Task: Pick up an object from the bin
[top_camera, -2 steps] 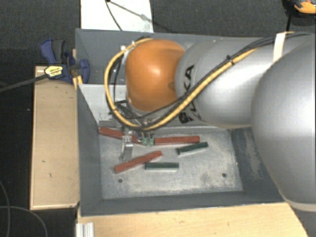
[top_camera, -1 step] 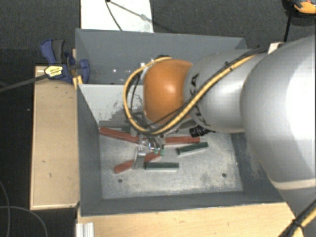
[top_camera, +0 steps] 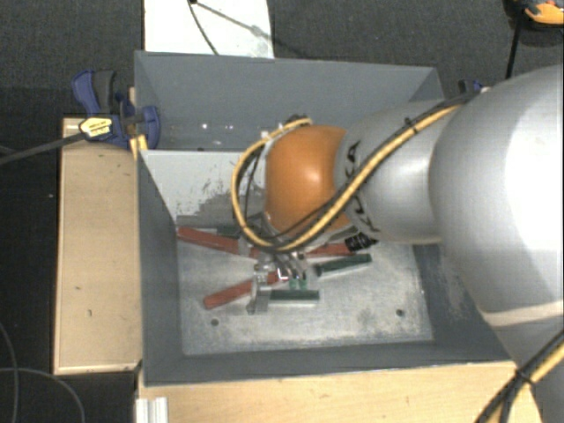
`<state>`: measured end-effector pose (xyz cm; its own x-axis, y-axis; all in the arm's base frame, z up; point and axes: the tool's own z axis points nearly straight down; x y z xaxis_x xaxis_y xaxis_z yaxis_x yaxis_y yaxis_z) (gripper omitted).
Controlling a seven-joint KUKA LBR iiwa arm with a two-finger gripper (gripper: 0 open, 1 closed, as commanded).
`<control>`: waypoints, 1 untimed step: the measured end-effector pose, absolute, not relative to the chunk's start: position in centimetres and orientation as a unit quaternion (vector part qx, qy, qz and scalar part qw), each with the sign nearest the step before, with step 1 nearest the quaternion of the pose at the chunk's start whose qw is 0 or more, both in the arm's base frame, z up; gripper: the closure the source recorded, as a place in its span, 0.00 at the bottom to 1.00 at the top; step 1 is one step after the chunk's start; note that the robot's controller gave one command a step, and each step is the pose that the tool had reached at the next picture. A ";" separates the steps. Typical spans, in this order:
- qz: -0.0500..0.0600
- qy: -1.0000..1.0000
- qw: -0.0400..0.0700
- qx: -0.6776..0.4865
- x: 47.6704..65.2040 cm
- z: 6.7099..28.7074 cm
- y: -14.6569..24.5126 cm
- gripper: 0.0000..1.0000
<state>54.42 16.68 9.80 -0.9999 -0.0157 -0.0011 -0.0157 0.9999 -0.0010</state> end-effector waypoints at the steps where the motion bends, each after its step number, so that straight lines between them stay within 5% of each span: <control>1: 0.000 0.999 0.000 0.043 52.1 7.2 21.2 1.00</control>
Offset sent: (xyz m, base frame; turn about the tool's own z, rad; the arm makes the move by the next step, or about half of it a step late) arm 0.0000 0.0000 0.0000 0.0000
